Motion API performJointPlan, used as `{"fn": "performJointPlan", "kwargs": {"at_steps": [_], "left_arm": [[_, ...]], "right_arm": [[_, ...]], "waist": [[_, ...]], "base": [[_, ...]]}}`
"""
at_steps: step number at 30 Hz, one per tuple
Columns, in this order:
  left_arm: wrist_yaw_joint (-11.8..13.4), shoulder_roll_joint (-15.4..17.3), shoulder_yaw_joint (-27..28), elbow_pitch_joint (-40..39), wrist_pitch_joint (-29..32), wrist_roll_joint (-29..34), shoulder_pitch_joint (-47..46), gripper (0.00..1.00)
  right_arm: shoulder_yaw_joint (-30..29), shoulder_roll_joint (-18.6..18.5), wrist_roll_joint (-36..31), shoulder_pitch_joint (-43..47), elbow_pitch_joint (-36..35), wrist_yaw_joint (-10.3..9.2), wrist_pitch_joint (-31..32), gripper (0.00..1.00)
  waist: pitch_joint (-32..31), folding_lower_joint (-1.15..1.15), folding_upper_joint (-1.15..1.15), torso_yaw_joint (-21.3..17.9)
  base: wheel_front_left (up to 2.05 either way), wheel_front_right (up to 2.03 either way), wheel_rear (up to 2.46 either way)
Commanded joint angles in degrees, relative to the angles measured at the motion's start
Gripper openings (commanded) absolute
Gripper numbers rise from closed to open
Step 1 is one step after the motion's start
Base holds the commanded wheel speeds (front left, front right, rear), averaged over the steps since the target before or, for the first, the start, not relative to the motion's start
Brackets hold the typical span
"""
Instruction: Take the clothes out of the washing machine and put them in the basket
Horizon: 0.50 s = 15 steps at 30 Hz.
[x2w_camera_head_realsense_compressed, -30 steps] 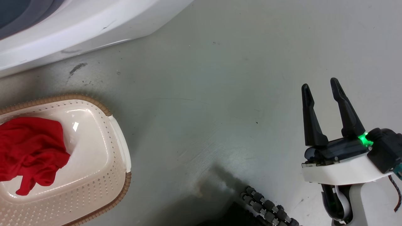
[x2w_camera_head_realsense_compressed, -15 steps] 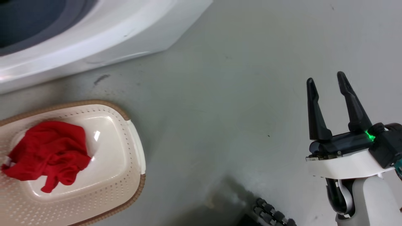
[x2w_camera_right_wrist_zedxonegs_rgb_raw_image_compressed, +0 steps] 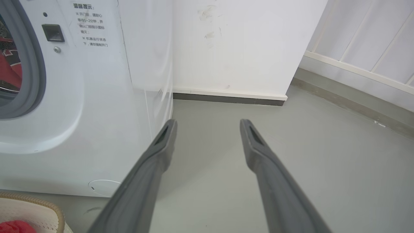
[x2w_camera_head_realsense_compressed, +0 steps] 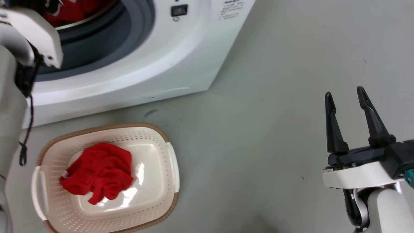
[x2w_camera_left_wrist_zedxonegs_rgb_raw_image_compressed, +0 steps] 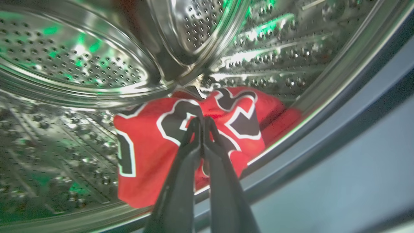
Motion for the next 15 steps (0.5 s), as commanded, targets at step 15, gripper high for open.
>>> {"fn": "performJointPlan", "kwargs": {"at_steps": [15], "left_arm": [[5.3, 0.1, 4.3, -11.6, -9.3, 2.1, 14.5, 0.0]], "right_arm": [[-1.1, 0.0, -2.0, 3.2, 1.7, -0.06, -0.1, 1.0]], "waist": [[-11.9, 0.0, 0.0, 7.7]], "base": [[0.0, 0.0, 0.0]]}}
